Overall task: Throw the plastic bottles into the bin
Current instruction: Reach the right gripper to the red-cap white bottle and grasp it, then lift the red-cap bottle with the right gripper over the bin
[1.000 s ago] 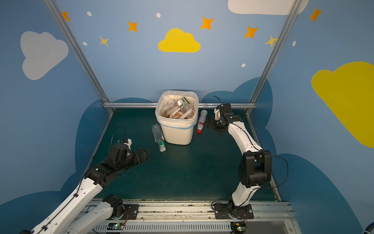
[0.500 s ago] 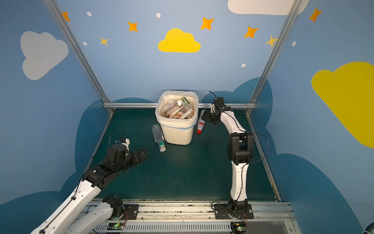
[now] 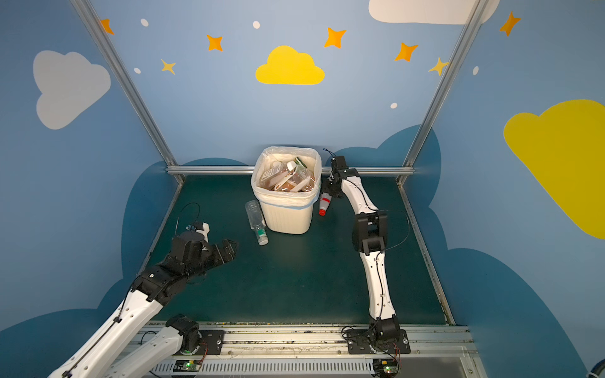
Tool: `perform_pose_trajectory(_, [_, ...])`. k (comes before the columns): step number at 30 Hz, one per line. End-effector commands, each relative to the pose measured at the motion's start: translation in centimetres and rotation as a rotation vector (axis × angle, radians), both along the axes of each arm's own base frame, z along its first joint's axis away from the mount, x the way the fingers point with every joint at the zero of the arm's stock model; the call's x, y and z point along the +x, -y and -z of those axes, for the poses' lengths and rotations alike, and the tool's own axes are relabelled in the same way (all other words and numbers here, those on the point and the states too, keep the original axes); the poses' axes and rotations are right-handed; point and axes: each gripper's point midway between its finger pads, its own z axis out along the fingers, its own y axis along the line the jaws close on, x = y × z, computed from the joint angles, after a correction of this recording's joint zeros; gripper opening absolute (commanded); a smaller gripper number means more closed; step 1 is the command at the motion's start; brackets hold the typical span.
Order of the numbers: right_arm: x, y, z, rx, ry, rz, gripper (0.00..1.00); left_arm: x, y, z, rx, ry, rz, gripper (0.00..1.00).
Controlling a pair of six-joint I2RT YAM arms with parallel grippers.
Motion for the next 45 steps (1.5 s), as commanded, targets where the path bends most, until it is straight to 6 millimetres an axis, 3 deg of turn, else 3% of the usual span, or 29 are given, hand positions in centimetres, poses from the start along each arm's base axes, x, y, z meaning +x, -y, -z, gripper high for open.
perform_pose_trajectory(1, [-0.5, 0.8, 1.1, -0.049, -0.038, 0.025, 0.77, 0.2, -0.4, -0.7, 0.025, 0.016, -0.006, 1.0])
perform_pose_trajectory(16, [0.2, 1.1, 3.3, -0.046, -0.063, 0.053, 0.74, 0.0, -0.8, -0.6, 0.048, 0.021, -0.008, 1.0])
perform_pose_trajectory(24, [0.0, 1.7, 2.4, -0.03, -0.056, 0.047, 0.5, 0.2, -0.8, -0.6, 0.055, 0.02, -0.005, 1.0])
perform_pose_trajectory(27, [-0.4, 2.1, 0.6, -0.001, -0.019, 0.046, 0.49, 0.2, -0.6, -0.6, 0.055, 0.012, 0.003, 1.0])
perform_pose_trajectory(33, [-2.4, 4.3, -5.0, 0.038, 0.099, 0.062, 0.48, 0.4, -0.3, -0.7, 0.057, -0.006, 0.013, 1.0])
perform_pose_trajectory(39, [-6.9, 6.9, -10.6, 0.055, 0.202, 0.064, 0.48, 0.7, 0.1, -0.6, 0.05, -0.023, 0.021, 1.0])
perform_pose_trajectory(42, [-9.8, 7.9, -14.5, 0.046, 0.288, 0.058, 0.48, 0.8, 0.2, -0.6, 0.055, -0.036, 0.024, 1.0])
perform_pose_trajectory(45, [-12.9, 8.5, -19.7, 0.041, 0.403, 0.052, 0.49, 1.0, 0.1, -1.3, 0.068, -0.032, 0.023, 1.0])
